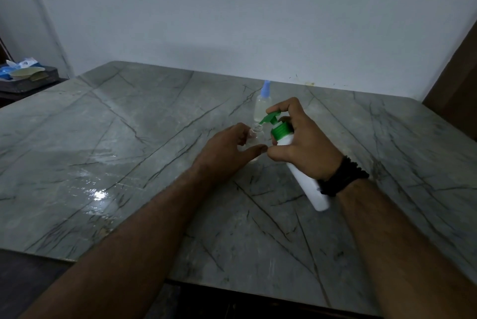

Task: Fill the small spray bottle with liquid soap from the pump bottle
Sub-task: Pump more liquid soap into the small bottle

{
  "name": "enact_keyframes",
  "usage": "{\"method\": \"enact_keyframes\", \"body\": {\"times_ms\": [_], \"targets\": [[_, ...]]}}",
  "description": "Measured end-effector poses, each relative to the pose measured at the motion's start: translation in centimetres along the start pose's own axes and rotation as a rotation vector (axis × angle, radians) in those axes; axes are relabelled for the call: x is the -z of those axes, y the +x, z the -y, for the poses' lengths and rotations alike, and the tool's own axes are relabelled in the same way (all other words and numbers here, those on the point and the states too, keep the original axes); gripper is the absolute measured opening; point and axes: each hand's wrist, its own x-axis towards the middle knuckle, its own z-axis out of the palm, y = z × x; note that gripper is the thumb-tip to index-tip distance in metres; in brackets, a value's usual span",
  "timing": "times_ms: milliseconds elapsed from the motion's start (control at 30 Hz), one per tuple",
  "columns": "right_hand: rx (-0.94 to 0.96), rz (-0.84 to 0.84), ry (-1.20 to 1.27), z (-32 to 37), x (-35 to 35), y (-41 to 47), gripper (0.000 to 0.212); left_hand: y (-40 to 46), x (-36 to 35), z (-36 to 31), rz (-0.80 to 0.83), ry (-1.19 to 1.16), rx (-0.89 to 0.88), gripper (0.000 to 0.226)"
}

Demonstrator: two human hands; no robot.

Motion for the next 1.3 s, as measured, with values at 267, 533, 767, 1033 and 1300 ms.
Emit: {"method": "enact_keyframes", "body": {"times_ms": [267, 533, 767, 1033, 1300], "targets": [[0.006, -0.004, 0.009, 0.01, -0.08, 0.03, 0.07, 0.04, 0.01, -0.03, 0.001, 0.001, 0.001, 0.047], [-0.002, -0.019, 0.009, 0.1, -0.11, -0.06, 0.07, -0.01, 0.12, -0.04, 0.009, 0.003, 0.001, 0.048], [-0.014, 0.008, 0.026, 0.13, 0.02, 0.06, 0.066, 0.01, 0.08, 0.04, 0.012, 0.007, 0.003, 0.047], [-0.006, -0.002, 0.027, 0.14, -0.08, 0.0, 0.071, -0.03, 0.12, -0.27, 0.019, 0.012, 0.013, 0.047], [-0.017, -0.005, 0.038, 0.08, -0.04, 0.0, 0.068, -0.21, 0.23, -0.52, 0.015, -0.003, 0.01, 0.045]]}}
